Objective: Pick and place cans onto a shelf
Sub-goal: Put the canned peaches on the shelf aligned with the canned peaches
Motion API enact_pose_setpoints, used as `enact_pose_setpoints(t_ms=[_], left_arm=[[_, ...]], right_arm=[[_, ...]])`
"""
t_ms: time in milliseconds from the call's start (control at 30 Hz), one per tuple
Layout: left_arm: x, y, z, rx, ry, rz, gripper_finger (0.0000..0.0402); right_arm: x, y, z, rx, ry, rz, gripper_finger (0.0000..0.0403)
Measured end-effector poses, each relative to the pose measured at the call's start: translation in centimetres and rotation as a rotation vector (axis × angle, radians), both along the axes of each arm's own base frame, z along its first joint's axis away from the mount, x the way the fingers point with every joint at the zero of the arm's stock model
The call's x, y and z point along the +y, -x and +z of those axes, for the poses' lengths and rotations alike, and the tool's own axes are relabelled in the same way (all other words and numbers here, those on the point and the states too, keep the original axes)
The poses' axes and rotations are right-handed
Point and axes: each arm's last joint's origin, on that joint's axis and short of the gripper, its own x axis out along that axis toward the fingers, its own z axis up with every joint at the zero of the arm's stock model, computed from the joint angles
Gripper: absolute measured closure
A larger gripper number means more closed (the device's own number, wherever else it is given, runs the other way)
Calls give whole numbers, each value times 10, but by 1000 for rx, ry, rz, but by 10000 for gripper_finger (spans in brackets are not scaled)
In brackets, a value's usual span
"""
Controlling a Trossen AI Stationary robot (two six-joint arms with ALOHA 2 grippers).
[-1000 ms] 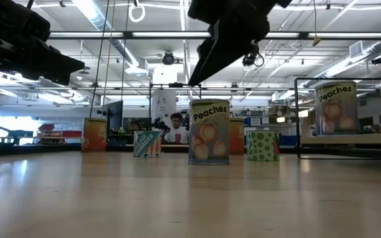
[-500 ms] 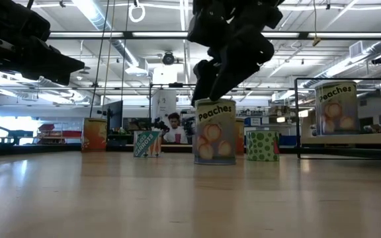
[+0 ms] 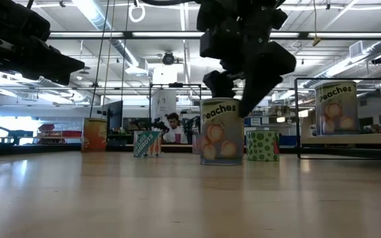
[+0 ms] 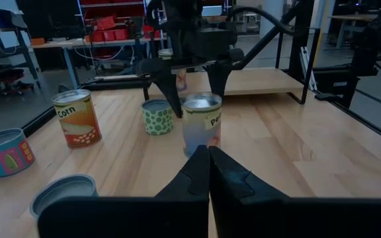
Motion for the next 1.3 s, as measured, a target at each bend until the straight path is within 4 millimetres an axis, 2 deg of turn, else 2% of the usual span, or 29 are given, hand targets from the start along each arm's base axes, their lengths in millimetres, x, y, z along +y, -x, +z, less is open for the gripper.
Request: enact_pose_setpoints(t_ms=[300, 633, 700, 833, 967, 1100, 1300], left_arm=[[0, 0, 0, 0, 0, 0, 397], [0, 0, 0, 1, 0, 0, 397], [0, 0, 0, 1, 0, 0, 397], [0, 0, 0, 1, 0, 0, 397], [0, 0, 0, 2, 0, 0, 397], [0, 0, 0, 1, 0, 0, 397], [0, 0, 0, 2, 0, 0, 397]], right_arm=[[0, -3, 1, -40, 17, 46, 43], [2, -6, 3, -69, 14, 17, 56], [7, -1, 10, -53, 11, 1, 56], [22, 8, 48, -70, -7, -4, 57], [39, 30, 94, -73, -28, -18, 57], [47, 68, 143, -122, -3, -81, 57], [42, 136, 188, -183, 3, -228, 57]])
